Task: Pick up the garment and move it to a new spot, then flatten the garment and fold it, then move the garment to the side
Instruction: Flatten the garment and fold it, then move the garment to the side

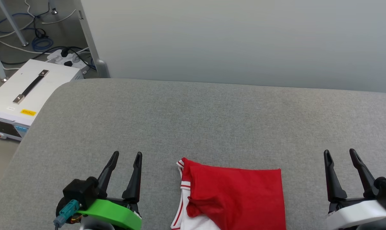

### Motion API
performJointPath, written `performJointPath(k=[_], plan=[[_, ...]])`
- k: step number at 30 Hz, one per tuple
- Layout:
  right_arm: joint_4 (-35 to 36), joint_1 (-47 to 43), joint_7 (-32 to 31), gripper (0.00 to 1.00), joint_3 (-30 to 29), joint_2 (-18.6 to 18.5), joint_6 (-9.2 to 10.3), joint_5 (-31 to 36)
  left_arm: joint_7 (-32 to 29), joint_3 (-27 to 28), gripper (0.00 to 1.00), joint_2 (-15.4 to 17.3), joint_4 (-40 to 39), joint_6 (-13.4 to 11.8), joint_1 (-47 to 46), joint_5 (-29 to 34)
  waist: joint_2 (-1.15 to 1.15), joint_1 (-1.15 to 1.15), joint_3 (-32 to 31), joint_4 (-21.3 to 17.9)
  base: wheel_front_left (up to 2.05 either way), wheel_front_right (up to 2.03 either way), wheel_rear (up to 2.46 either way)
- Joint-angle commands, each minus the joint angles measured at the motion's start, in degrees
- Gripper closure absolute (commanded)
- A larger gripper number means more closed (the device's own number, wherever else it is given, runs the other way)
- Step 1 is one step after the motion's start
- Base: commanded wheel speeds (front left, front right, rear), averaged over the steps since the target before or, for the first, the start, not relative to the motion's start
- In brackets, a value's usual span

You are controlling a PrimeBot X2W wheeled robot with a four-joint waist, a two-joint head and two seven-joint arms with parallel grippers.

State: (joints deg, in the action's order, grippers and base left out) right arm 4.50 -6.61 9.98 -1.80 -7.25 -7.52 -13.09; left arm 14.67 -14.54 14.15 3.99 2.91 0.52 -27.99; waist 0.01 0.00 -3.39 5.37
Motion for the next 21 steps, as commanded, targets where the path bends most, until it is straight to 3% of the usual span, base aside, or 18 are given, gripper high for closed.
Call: performJointPath(k=[1, 15, 18, 21], plan=[[-0.5, -0.1, 0.5, 0.0, 0.2, 0.0, 0.03, 0.1, 0.3, 0.5, 0.0, -0.6, 0.3, 0.6, 0.7, 1.1, -0.01, 0.0, 0.1, 0.2, 0.0, 0.0, 0.0], [-2.5, 1.1, -0.5, 0.0, 1.4, -1.4, 0.03, -1.4, 0.3, 3.7, 0.0, -3.5, 1.7, 3.4, 0.9, 5.0, -0.01, 0.0, 0.9, 1.0, 0.0, 0.0, 0.0], [-3.0, 1.3, -4.9, 0.0, 2.7, -2.0, 0.03, -1.9, 0.3, 3.8, 0.0, -3.8, 2.0, 3.7, 0.8, 5.4, -0.01, 0.0, 1.2, 1.1, 0.0, 0.0, 0.0], [-2.8, 1.8, -13.4, 0.0, 4.6, -2.4, 0.03, -2.8, 0.3, 3.8, 0.0, -4.1, 2.4, 4.0, 0.3, 5.7, -0.01, 0.0, 2.1, 1.4, 0.0, 0.0, 0.0]])
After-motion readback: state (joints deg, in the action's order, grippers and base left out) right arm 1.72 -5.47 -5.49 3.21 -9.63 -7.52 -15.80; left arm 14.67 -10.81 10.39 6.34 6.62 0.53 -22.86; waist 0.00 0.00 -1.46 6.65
